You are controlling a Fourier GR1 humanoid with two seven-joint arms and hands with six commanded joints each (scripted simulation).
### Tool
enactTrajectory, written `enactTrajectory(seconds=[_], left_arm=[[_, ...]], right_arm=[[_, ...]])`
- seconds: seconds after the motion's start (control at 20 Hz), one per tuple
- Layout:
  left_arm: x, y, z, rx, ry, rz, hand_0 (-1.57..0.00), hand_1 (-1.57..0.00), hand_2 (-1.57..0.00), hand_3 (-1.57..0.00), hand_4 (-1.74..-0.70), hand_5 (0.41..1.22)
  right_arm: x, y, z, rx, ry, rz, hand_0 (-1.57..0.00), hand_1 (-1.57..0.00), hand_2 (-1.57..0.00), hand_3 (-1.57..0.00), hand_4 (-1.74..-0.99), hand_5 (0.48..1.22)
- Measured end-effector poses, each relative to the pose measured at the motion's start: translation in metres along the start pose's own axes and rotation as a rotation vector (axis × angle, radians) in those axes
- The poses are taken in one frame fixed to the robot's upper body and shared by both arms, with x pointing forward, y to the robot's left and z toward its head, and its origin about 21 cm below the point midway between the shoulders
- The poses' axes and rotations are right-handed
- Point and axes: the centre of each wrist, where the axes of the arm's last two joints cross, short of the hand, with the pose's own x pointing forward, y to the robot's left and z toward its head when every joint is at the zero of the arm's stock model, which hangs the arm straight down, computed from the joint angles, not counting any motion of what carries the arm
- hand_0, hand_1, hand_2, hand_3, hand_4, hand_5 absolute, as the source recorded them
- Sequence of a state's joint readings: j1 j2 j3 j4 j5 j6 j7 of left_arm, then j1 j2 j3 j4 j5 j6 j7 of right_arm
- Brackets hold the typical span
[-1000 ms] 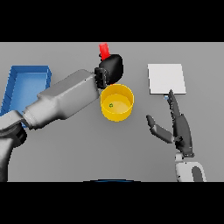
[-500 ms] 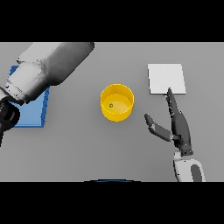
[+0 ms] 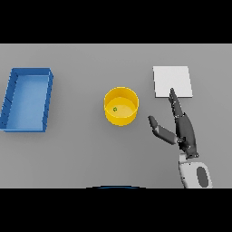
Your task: Pick up the red beaker and tilt it to pour out 1 green nut into yellow bowl. Pick up the yellow bowl and place it on the metallic measuring scale.
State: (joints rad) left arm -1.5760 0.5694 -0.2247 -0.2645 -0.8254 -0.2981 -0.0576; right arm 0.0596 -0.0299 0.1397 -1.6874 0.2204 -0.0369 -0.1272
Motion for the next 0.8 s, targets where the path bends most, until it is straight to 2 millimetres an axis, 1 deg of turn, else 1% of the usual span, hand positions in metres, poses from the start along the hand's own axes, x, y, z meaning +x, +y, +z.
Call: enactTrajectory(seconds=[0.1, 0.2, 0.25, 0.3, 0.35, 0.45, 0.5, 0.55, 0.65, 0.7, 0.75, 0.8], left_arm=[[-0.035, -0.023, 0.003, 0.019, 0.085, 0.168, -1.57, -1.57, -1.57, -1.55, -1.74, 1.221], [-0.064, -0.056, 0.007, 0.015, 0.240, 0.266, -1.57, -1.57, -1.57, -1.56, -1.74, 1.221], [-0.072, -0.068, 0.009, 0.036, 0.293, 0.292, -1.57, -1.57, -1.57, -1.56, -1.74, 1.221], [-0.084, -0.086, 0.013, 0.050, 0.315, 0.370, -1.57, -1.57, -1.57, -1.56, -1.74, 1.221], [-0.092, -0.101, 0.016, 0.060, 0.357, 0.430, -1.57, -1.57, -1.57, -1.57, -1.74, 1.221], [-0.105, -0.118, 0.022, 0.076, 0.462, 0.540, -1.57, -1.57, -1.57, -1.57, -1.74, 1.221], [-0.114, -0.130, 0.028, 0.072, 0.500, 0.581, -1.57, -1.57, -1.57, -1.57, -1.74, 1.221], [-0.117, -0.141, 0.032, 0.071, 0.512, 0.621, -1.57, -1.57, -1.57, -1.57, -1.74, 1.221], [-0.124, -0.172, 0.044, 0.077, 0.529, 0.671, -1.57, -1.57, -1.57, -1.57, -1.74, 1.221], [-0.126, -0.190, 0.052, 0.061, 0.553, 0.692, -1.57, -1.57, -1.57, -1.57, -1.74, 1.221], [-0.125, -0.203, 0.060, 0.067, 0.551, 0.718, -1.57, -1.57, -1.57, -1.57, -1.74, 1.221], [-0.127, -0.214, 0.068, 0.062, 0.556, 0.742, -1.57, -1.57, -1.57, -1.57, -1.74, 1.221]], right_arm=[[0.001, -0.003, -0.003, 0.003, 0.022, 0.020, 0.00, 0.00, 0.00, 0.00, -1.132, 0.614], [-0.002, -0.002, -0.002, 0.022, 0.014, 0.024, 0.00, 0.00, 0.00, 0.00, -1.138, 0.626], [0.000, 0.000, -0.003, 0.030, 0.004, 0.030, 0.00, 0.00, 0.00, 0.00, -1.142, 0.628], [-0.003, -0.001, 0.000, 0.028, 0.011, 0.028, 0.00, 0.00, 0.00, 0.00, -1.134, 0.632], [-0.002, -0.008, 0.000, 0.027, 0.007, 0.035, 0.00, 0.00, 0.00, 0.00, -1.133, 0.640], [-0.003, 0.000, -0.002, 0.040, 0.012, 0.020, 0.00, 0.00, 0.00, 0.00, -1.133, 0.655], [0.001, 0.000, -0.004, 0.042, -0.005, 0.021, 0.00, 0.00, 0.00, 0.00, -1.129, 0.659], [-0.003, -0.002, 0.001, 0.041, 0.004, 0.016, 0.00, 0.00, 0.00, 0.00, -1.127, 0.664], [-0.007, -0.001, 0.004, 0.050, 0.005, 0.007, 0.00, 0.00, 0.00, 0.00, -1.141, 0.673], [-0.005, -0.003, 0.004, 0.042, -0.005, 0.020, 0.00, 0.00, 0.00, 0.00, -1.151, 0.676], [-0.006, -0.003, 0.006, 0.045, -0.009, 0.029, 0.00, 0.00, 0.00, 0.00, -1.159, 0.677], [-0.004, -0.006, 0.002, 0.038, 0.000, 0.040, 0.00, 0.00, 0.00, 0.00, -1.166, 0.676]])
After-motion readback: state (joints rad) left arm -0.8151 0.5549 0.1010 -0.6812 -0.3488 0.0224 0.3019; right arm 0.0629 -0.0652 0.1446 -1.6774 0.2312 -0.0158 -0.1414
